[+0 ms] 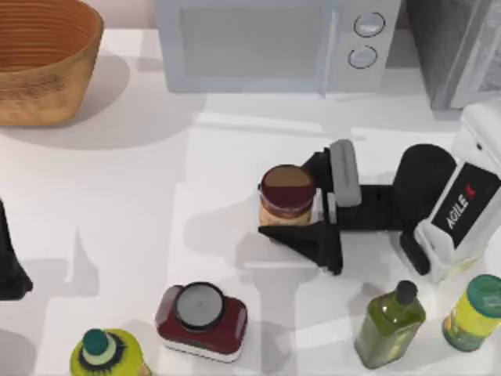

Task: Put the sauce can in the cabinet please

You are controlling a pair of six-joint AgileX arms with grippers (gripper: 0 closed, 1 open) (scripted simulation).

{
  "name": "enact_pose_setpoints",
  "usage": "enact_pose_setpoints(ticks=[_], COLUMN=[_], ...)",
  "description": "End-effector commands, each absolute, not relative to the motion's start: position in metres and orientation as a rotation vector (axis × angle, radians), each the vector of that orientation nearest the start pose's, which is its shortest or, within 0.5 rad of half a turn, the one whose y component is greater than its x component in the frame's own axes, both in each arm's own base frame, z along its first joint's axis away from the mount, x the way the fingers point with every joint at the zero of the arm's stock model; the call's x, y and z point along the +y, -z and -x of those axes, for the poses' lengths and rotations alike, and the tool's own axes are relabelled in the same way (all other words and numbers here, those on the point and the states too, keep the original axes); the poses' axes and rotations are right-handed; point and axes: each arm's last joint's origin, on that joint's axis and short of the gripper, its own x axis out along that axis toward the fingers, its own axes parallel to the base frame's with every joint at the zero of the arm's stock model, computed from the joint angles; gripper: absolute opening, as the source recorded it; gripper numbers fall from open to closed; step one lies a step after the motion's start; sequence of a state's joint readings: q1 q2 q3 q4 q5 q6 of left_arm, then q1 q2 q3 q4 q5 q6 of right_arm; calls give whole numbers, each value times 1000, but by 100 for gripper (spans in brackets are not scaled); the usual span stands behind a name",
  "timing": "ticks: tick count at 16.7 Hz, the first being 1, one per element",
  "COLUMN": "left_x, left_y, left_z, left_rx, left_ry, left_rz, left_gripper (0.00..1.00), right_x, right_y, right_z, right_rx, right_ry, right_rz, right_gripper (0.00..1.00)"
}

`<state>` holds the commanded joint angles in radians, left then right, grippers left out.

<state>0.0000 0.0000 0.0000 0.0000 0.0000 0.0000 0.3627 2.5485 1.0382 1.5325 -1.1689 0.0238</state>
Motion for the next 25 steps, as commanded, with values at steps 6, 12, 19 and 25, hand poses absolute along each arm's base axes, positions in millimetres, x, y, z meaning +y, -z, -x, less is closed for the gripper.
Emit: enact_pose_setpoints(ticks=[6, 12, 19, 25], left_x=[-1, -1, -1, -1], left_y=[-160, -160, -160, -160], left_z=[-106, -106, -106, -106], left_rx=[0, 0, 0, 0], left_ry=[0, 0, 0, 0], left_rz=[0, 0, 0, 0], left_gripper=[100, 100, 100, 100], right_x=[171, 171, 169, 170], right_y=[-7, -10, -48, -120], right_z=[-360, -362, -371, -368], right_rx=[0, 2, 85, 61], right_ry=[-1561, -1560, -1569, -1564], right_rz=[0, -2, -50, -36], right_gripper=[0, 0, 0, 0])
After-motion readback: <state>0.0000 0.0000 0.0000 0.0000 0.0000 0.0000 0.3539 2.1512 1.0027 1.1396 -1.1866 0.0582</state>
